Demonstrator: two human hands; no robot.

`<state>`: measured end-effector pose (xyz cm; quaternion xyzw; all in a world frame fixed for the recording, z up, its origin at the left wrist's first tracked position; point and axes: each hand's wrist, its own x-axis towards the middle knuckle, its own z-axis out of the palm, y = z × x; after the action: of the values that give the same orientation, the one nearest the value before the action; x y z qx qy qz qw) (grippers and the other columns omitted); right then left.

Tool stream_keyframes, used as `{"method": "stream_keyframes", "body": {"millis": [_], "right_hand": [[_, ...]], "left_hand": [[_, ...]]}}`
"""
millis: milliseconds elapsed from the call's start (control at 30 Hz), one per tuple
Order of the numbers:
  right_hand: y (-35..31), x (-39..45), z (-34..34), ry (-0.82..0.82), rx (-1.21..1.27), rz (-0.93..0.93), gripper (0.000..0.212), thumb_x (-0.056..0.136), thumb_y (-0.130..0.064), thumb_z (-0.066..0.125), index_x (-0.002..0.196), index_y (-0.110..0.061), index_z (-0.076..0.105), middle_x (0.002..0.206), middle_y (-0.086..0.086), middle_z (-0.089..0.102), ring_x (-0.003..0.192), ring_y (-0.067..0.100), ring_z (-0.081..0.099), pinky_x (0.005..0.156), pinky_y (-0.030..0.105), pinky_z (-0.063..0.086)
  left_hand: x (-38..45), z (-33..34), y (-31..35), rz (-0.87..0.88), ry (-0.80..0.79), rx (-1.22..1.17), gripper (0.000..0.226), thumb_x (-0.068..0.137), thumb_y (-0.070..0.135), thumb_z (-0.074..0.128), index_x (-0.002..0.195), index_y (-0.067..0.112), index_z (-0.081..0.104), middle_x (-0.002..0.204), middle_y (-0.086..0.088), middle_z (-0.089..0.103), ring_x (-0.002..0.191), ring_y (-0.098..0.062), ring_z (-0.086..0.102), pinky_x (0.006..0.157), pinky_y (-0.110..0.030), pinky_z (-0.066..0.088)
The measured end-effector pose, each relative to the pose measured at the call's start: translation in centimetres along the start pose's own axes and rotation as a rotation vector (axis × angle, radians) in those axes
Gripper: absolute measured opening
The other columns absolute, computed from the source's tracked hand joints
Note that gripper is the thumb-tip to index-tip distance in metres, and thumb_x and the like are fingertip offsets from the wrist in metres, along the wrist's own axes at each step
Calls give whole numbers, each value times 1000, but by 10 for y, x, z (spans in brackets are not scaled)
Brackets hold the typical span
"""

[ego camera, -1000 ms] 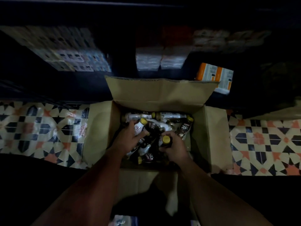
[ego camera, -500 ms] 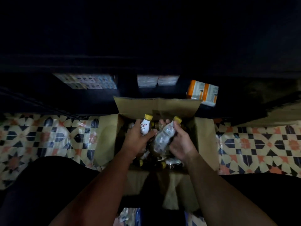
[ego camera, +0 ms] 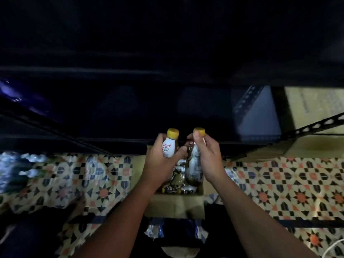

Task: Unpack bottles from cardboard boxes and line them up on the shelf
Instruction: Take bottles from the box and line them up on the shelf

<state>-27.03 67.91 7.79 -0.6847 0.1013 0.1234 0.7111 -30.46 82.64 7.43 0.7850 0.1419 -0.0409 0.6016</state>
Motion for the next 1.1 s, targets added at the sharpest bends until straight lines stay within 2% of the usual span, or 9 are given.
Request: {"method": "stream_keyframes", "body": {"millis": [133,200,300,533,700,800,900,967,1100], "right_hand": [[-97,-28,6,-48,-47,-182,31,101,-39,55,100,-12,70,88,5,68,86,15,65,81,33,52],[-137,-39,8,-68,-51,-275,31,101,-37,54,101,-9,68,86,4,66,84,13,64,78,29,51],[-190,-49,12,-110,-44,-405,32,102,-36,54,103,-7,66,90,9,67,84,12,63,78,27,51],[-285,-49,18,-87,31,-701,30,95,-41,56,102,-14,67,91,-7,69,89,8,66,82,26,52],[-311,-19,16,-48,47,-805,29,98,-32,57,107,-6,65,98,-7,70,98,7,67,90,22,50],[-310,3,15,-68,25,-807,11,101,-20,57,103,-12,64,93,-12,69,93,0,65,85,16,47],[-305,18,12,-46,4,-792,7,101,-24,58,105,-23,64,97,-18,71,97,0,66,86,15,47],[-302,26,10,-16,-24,-813,12,101,-26,58,108,-19,64,98,-16,71,98,0,66,86,14,46],[-303,42,9,17,-98,-874,18,101,-31,59,109,-15,61,94,-14,66,92,2,63,83,20,46]], "left_hand": [[-19,-23,101,139,80,-31,29,85,34,81,94,24,55,76,6,65,63,-8,60,57,-34,52],[-28,-34,143,203,114,-97,30,84,35,81,94,22,56,74,6,64,63,-7,60,56,-29,50],[-32,-46,194,319,146,-179,32,83,39,78,94,18,56,72,8,61,64,-6,58,59,-24,49],[-15,-63,280,604,225,-240,33,86,31,79,97,11,55,76,12,61,68,-7,59,65,-22,49],[15,-59,312,691,235,-273,30,89,16,79,110,8,60,89,4,71,83,-11,70,73,-25,55],[35,-53,310,684,228,-280,35,90,19,79,118,11,59,103,0,74,97,-18,73,85,-40,60],[52,-48,302,656,224,-245,37,90,20,79,120,14,59,105,4,74,100,-14,72,86,-39,60],[61,-46,299,665,219,-236,39,90,19,78,122,12,58,105,4,74,100,-14,72,86,-37,59],[78,-43,298,697,227,-236,41,90,25,77,120,8,56,105,0,75,99,-19,73,85,-44,60]]}}
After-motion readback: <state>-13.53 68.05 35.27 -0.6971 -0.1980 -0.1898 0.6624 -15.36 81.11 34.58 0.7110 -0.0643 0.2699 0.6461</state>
